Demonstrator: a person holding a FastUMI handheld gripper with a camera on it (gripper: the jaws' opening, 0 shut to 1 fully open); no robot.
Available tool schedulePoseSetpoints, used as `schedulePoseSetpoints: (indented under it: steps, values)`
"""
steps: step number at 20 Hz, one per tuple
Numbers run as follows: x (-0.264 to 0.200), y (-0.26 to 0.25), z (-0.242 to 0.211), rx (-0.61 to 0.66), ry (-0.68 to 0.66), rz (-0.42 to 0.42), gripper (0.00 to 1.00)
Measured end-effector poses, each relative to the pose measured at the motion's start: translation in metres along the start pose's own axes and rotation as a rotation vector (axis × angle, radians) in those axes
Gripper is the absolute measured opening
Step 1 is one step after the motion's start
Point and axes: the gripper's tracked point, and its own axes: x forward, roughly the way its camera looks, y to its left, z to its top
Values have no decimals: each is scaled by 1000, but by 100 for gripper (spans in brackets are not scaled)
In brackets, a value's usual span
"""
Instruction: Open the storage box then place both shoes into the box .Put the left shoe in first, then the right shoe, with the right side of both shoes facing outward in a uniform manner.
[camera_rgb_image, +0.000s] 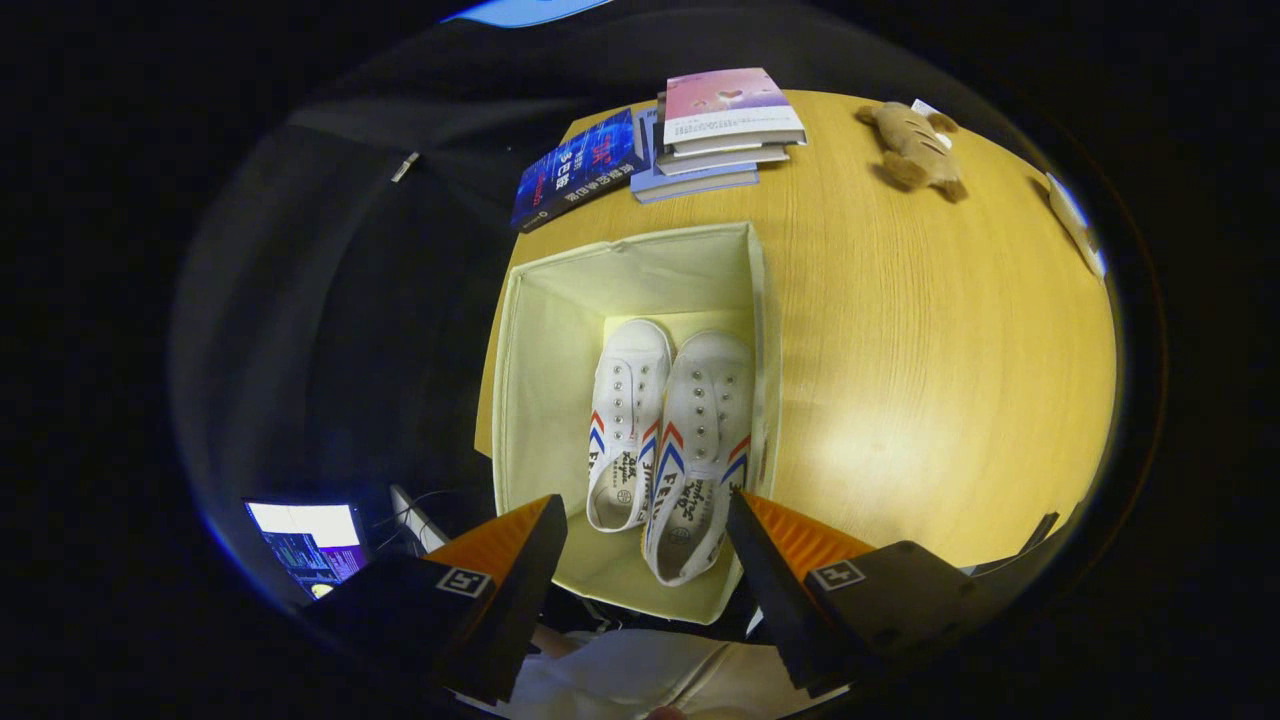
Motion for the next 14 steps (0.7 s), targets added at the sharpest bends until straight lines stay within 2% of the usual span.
schedulePoseSetpoints:
  steps: [4,14]
  values:
    - [-27,-35,7,-33,-116,-44,99]
    - [-113,-141,31,-163,-458,-250,99]
